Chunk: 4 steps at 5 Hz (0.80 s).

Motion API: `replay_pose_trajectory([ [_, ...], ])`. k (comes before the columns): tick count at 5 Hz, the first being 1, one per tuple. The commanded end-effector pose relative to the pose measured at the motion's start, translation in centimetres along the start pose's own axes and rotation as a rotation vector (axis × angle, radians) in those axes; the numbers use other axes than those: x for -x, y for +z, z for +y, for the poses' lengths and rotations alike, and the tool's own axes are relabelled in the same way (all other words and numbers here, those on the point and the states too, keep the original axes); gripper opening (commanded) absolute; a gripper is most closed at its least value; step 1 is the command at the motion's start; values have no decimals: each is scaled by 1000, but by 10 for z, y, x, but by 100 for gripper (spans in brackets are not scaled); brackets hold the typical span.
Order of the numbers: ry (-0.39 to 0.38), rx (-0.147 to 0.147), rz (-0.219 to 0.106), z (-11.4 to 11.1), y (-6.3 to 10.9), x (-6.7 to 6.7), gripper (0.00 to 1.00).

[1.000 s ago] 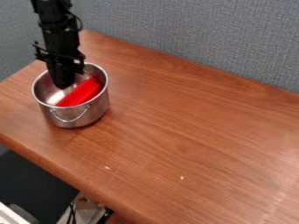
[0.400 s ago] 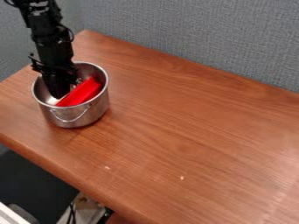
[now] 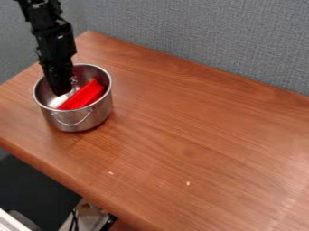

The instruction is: Move the red object from the metal pot to the table

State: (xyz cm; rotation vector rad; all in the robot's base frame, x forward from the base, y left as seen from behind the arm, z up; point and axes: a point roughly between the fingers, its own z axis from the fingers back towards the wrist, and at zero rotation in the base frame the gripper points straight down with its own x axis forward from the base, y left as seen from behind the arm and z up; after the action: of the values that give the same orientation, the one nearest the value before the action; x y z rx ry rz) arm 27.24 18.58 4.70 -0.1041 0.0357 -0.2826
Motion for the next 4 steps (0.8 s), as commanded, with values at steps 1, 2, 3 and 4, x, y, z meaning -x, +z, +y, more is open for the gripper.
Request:
replay_pose_trajectory([
  [1, -22, -37, -55, -1, 19, -4, 0],
  [2, -44, -42, -72, -10, 23, -5, 0],
  [3, 101, -76, -120, -19, 25, 4, 0],
  [4, 244, -107, -165, -27, 25, 14, 0],
])
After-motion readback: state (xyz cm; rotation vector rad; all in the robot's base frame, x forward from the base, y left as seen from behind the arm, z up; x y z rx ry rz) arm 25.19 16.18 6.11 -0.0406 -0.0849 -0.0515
